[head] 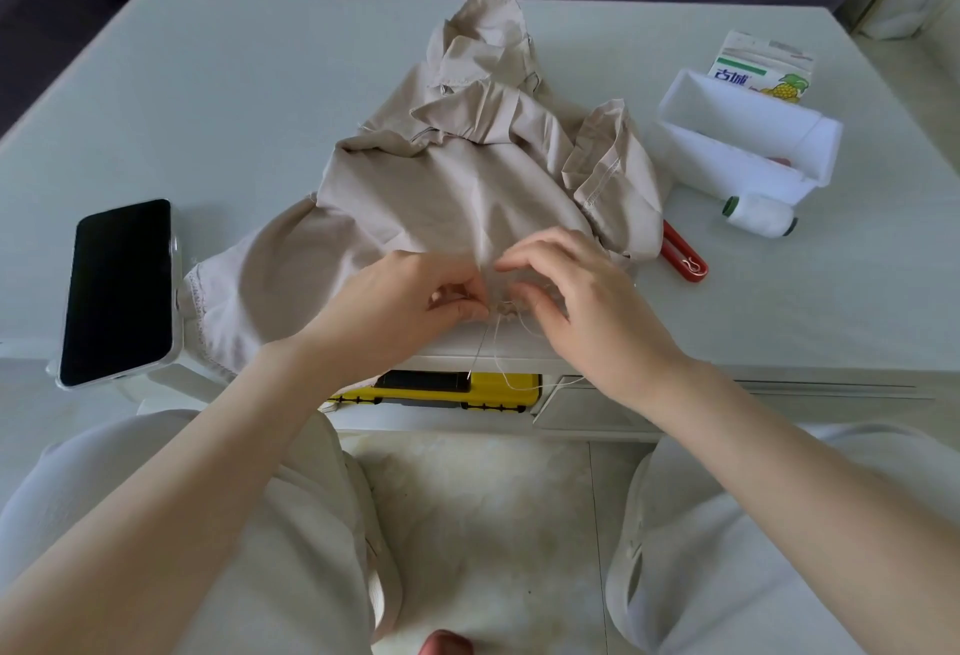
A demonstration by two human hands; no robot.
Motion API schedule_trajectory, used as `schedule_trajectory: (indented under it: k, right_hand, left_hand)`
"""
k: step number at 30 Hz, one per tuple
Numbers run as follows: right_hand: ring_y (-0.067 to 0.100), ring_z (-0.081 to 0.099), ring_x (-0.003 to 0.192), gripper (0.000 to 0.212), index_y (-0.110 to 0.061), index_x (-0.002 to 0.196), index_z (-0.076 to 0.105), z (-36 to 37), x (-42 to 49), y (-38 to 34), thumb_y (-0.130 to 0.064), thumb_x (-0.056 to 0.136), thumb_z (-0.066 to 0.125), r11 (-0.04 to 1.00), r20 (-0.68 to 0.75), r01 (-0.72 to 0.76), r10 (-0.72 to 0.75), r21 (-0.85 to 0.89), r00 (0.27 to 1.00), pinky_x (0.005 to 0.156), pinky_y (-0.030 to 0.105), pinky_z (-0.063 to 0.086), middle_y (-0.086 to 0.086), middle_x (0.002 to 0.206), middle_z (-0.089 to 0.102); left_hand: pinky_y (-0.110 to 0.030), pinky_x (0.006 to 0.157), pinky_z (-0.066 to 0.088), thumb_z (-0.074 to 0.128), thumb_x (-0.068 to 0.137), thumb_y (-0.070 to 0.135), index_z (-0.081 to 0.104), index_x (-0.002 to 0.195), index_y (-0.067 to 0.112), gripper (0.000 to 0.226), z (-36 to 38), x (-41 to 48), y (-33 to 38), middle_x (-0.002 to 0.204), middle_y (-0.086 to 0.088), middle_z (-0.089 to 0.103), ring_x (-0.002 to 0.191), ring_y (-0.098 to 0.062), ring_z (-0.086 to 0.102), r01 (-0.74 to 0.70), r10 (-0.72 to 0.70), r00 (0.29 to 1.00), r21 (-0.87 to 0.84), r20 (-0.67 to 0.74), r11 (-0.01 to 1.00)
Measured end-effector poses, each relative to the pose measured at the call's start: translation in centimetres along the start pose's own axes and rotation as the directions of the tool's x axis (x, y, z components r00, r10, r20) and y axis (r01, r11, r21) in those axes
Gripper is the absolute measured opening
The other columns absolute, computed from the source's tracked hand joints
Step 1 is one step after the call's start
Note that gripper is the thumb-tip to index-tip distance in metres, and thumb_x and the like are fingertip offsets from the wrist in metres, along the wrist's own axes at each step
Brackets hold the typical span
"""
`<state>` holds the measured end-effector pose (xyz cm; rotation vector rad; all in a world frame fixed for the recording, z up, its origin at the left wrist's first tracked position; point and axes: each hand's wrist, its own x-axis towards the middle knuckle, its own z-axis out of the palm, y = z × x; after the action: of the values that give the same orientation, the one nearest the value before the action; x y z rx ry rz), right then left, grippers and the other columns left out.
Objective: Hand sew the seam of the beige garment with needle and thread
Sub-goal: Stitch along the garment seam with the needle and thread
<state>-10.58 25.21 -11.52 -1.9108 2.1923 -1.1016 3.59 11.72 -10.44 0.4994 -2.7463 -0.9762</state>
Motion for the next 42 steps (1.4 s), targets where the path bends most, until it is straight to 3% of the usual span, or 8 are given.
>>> schedule_trajectory:
  k: [5, 9, 13, 27, 30, 33, 36, 42]
  right_hand:
    - [0.016, 0.044, 0.078, 0.006, -0.006, 0.085, 0.072, 0.0, -0.1, -0.2, -0.002, 0.082, 0.068, 0.933, 0.048, 0.324, -0.321, -0.156, 0.946, 0.071, 0.02, 0.034, 0.005, 0.081, 0.056]
    - [0.019, 0.037, 0.079, 0.022, -0.01, 0.09, 0.073, 1.2, -0.4, 0.3, 0.006, 0.077, 0.067, 0.863, 0.175, 0.398, -0.359, -0.312, 0.917, 0.069, 0.03, 0.039, 0.004, 0.08, 0.049]
    - [0.019, 0.036, 0.078, 0.014, -0.01, 0.079, 0.072, 1.3, -0.3, 0.4, 0.003, 0.074, 0.073, 0.844, 0.169, 0.416, -0.38, -0.338, 0.909, 0.066, 0.03, 0.038, 0.004, 0.076, 0.048]
    - [0.015, 0.044, 0.073, 0.012, -0.015, 0.083, 0.076, 1.4, -1.5, 0.3, -0.011, 0.081, 0.065, 0.875, 0.204, 0.476, -0.451, -0.089, 0.869, 0.051, 0.027, 0.039, 0.001, 0.075, 0.057]
    - [0.015, 0.047, 0.079, 0.011, -0.019, 0.082, 0.077, 2.0, -2.4, -0.1, -0.015, 0.08, 0.067, 0.857, 0.257, 0.514, -0.488, -0.041, 0.834, 0.057, 0.023, 0.037, 0.001, 0.083, 0.064]
    - [0.016, 0.055, 0.087, 0.022, -0.019, 0.081, 0.077, 2.8, -3.8, -0.5, -0.026, 0.086, 0.056, 0.901, 0.339, 0.416, -0.431, 0.12, 0.836, 0.067, 0.026, 0.045, 0.001, 0.091, 0.068]
    - [0.008, 0.057, 0.093, 0.018, -0.018, 0.093, 0.076, 2.6, -4.6, -0.4, -0.025, 0.089, 0.06, 0.966, 0.57, 0.127, -0.235, 0.223, 0.787, 0.078, 0.029, 0.05, -0.005, 0.092, 0.07]
    - [0.005, 0.061, 0.099, 0.022, -0.022, 0.108, 0.072, 2.6, -6.4, 1.1, -0.028, 0.095, 0.055, 0.968, 0.815, -0.248, 0.161, -0.021, 0.557, 0.088, 0.024, 0.046, -0.01, 0.108, 0.069]
  left_hand:
    - [-0.042, 0.073, 0.049, 0.065, 0.088, 0.024, 0.064, 0.082, 0.029, 0.007, 0.0, -0.1, 0.1, 0.076, 0.013, 0.064, 0.077, -0.01, 0.059, 0.017, -0.017, 1.0, 0.01, 0.005, 1.0]
    - [-0.038, 0.073, 0.048, 0.063, 0.088, 0.02, 0.067, 0.085, 0.029, 0.011, 0.0, 0.0, 0.2, 0.076, 0.02, 0.063, 0.077, -0.003, 0.057, 0.04, -0.041, 0.999, 0.022, 0.007, 0.999]
    - [-0.037, 0.073, 0.048, 0.062, 0.089, 0.023, 0.068, 0.087, 0.029, 0.009, 0.0, 0.0, 0.2, 0.078, 0.018, 0.064, 0.077, -0.004, 0.058, 0.058, -0.058, 0.998, 0.03, 0.017, 0.998]
    - [-0.028, 0.074, 0.042, 0.058, 0.09, 0.029, 0.063, 0.083, 0.027, 0.009, 0.0, 0.2, 0.0, 0.066, 0.014, 0.059, 0.069, -0.005, 0.054, 0.065, -0.068, 0.997, 0.159, 0.018, 0.985]
    - [-0.018, 0.064, 0.036, 0.058, 0.091, 0.028, 0.063, 0.083, 0.026, 0.01, -0.2, 0.3, -0.2, 0.063, 0.02, 0.055, 0.067, 0.009, 0.05, 0.073, -0.072, 0.997, 0.147, -0.014, 0.986]
    - [-0.011, 0.06, 0.031, 0.057, 0.092, 0.027, 0.064, 0.085, 0.024, 0.01, -0.2, 0.3, -0.3, 0.062, 0.023, 0.054, 0.065, 0.011, 0.049, 0.077, -0.075, 0.997, 0.15, -0.018, 0.986]
    - [-0.015, 0.063, 0.035, 0.057, 0.093, 0.027, 0.064, 0.087, 0.024, 0.01, 0.0, 0.3, -0.2, 0.063, 0.025, 0.053, 0.062, 0.007, 0.048, 0.078, -0.077, 0.997, 0.164, -0.015, 0.983]
    - [-0.038, 0.08, 0.047, 0.057, 0.091, 0.031, 0.063, 0.086, 0.027, 0.009, 0.2, 0.2, 0.0, 0.074, 0.015, 0.063, 0.072, -0.01, 0.055, 0.084, -0.081, 0.996, 0.173, -0.021, 0.981]
